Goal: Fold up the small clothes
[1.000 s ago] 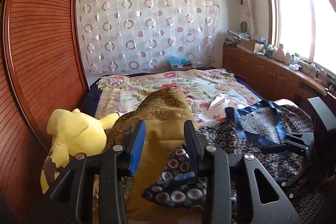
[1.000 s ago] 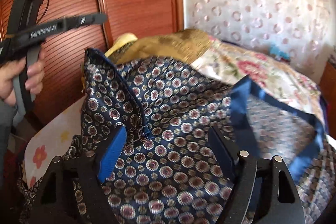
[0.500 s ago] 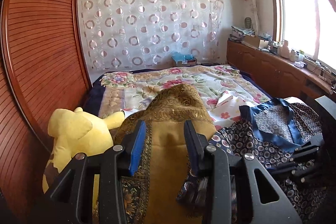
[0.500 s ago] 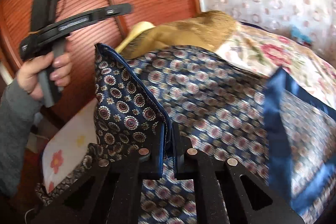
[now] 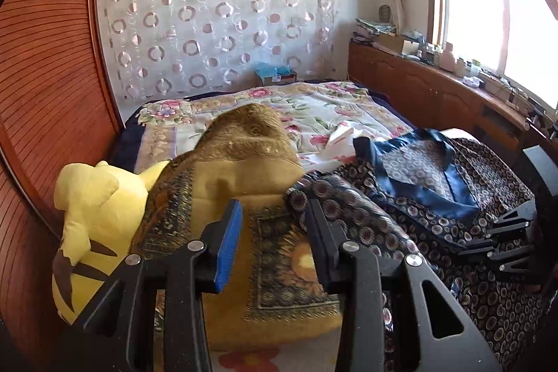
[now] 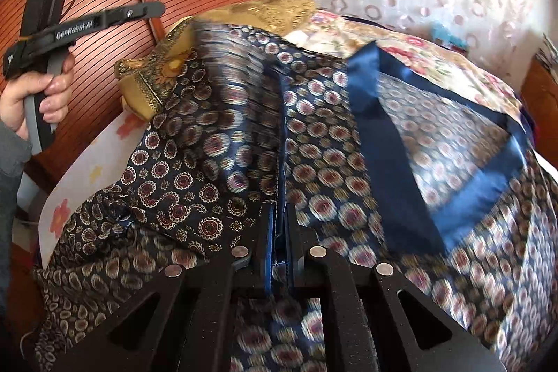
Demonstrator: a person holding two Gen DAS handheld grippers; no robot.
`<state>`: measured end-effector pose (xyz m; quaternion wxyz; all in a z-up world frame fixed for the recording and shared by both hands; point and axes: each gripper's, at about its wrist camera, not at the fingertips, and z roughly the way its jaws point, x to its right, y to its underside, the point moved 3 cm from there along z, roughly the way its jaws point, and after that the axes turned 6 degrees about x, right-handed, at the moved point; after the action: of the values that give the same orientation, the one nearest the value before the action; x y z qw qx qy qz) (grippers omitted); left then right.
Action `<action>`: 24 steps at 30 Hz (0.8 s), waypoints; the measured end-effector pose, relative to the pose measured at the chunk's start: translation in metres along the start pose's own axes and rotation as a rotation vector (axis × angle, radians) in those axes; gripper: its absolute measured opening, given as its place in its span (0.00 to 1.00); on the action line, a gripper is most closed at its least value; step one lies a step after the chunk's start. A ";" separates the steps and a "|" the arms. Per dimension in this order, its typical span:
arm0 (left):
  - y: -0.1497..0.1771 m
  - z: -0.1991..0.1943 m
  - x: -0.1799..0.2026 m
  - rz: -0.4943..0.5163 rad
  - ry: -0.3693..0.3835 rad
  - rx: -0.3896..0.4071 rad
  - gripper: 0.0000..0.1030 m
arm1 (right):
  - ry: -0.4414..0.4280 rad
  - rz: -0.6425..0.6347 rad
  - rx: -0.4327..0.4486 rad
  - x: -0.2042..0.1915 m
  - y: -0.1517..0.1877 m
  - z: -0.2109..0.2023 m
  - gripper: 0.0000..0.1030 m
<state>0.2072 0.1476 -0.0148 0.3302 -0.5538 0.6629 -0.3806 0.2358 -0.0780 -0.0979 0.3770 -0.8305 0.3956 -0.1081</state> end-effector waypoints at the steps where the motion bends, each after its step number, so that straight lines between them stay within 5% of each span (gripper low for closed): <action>1: 0.003 0.001 0.006 0.009 0.008 -0.006 0.38 | 0.001 0.002 0.001 0.000 0.003 -0.003 0.05; 8: 0.008 0.019 0.023 0.009 0.027 -0.062 0.38 | 0.069 -0.035 0.043 -0.010 0.002 -0.016 0.19; 12: 0.013 0.038 0.025 0.002 0.021 -0.117 0.37 | 0.112 -0.042 0.091 -0.006 -0.005 -0.026 0.37; 18: 0.013 0.056 0.029 -0.034 0.042 -0.155 0.35 | 0.159 -0.011 0.147 0.011 0.002 -0.052 0.40; 24: 0.014 0.060 0.031 -0.027 0.012 -0.166 0.06 | 0.223 0.040 0.179 0.044 0.022 -0.085 0.40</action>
<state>0.2469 0.1101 -0.0566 0.2741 -0.5861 0.6864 -0.3320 0.2113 -0.1654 -0.0597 0.4054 -0.7683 0.4402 -0.2273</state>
